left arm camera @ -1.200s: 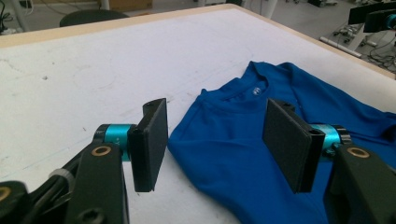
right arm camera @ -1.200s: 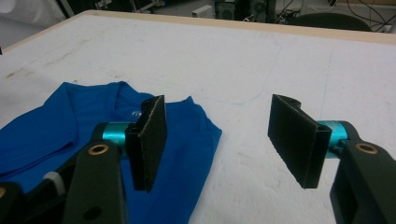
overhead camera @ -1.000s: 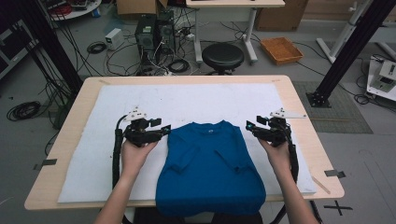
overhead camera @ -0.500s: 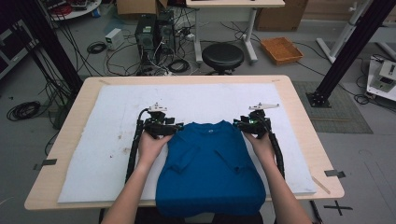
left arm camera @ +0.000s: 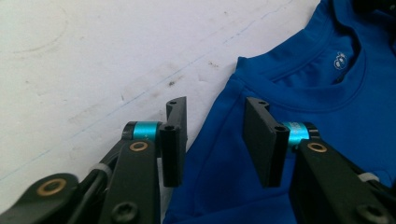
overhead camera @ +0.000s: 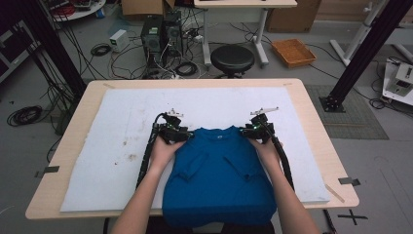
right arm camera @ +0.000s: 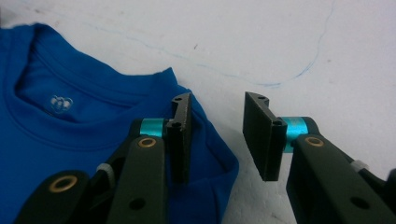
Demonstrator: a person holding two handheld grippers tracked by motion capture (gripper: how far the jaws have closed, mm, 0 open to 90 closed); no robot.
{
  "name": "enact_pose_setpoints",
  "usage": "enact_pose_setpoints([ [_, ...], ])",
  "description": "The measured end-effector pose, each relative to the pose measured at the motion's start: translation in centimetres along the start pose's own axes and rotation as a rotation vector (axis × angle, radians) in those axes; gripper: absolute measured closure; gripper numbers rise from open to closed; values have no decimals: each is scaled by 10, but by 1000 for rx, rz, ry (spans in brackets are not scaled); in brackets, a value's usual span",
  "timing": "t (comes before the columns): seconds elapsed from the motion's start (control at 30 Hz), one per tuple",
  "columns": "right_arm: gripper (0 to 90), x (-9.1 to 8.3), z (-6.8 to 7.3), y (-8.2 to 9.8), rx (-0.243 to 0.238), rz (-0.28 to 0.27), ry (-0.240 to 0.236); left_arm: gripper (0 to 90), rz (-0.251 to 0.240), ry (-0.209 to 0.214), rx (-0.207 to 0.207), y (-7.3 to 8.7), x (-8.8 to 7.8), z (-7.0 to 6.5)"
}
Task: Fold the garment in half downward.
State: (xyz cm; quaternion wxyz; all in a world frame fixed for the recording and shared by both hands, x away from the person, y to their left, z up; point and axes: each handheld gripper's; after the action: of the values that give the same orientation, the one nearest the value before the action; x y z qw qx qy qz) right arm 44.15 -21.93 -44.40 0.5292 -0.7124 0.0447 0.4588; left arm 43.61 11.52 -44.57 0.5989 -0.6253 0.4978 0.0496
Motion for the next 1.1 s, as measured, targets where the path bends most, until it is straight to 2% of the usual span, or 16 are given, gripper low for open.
enact_pose_setpoints([
  [0.03, 645, 1, 1, 0, -7, 6, 4, 622, 0, -7, 7, 0, 0, -1],
  [0.13, 740, 1, 1, 0, -20, 8, 20, 675, 0, -40, 28, 0, 0, -3],
  [0.2, 799, 0, 0, 0, -16, 6, -1, 706, -1, -45, 36, 0, 0, -2],
  [0.3, 852, 0, 3, 0, -38, 9, -1, 765, -5, -54, 40, 1, -1, -2],
  [0.4, 857, -1, 3, -1, -38, 2, -2, 789, -1, -35, 52, 2, -3, -1],
  [0.5, 854, -2, 2, 0, -27, 2, -5, 683, -4, -19, 28, 2, -4, -1],
  [0.67, 854, -3, 1, 0, -26, -3, -7, 663, 2, -17, 50, 2, -2, -3],
  [0.7, 854, -3, 1, 0, -22, -2, -6, 673, 10, -54, 94, 2, -1, -7],
  [0.73, 854, -3, 2, 0, -22, -2, -5, 694, 10, -54, 94, 2, -1, -7],
  [0.77, 855, -3, 1, 0, -25, -3, -4, 722, 12, -67, 116, 2, -1, -10],
  [0.87, 855, -5, 1, 0, -21, -9, -3, 781, 11, -65, 138, 2, 1, -13],
  [0.97, 863, -6, 0, 0, -18, -15, -7, 838, 12, -59, 150, 3, 1, -14],
  [1.1, 900, -9, -1, 1, -6, -26, -14, 872, 6, -52, 144, 3, 0, -14],
])
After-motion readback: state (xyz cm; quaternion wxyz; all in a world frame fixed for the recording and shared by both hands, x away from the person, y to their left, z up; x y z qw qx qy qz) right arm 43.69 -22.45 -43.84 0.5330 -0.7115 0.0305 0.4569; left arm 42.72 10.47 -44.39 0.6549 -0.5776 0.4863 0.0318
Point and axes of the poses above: each handheld gripper's, and its own axes: x roughly forward along the jaws, y roughly out of its underside, z roughly to its left, and after that the axes turned 9 degrees about -x, right-handed
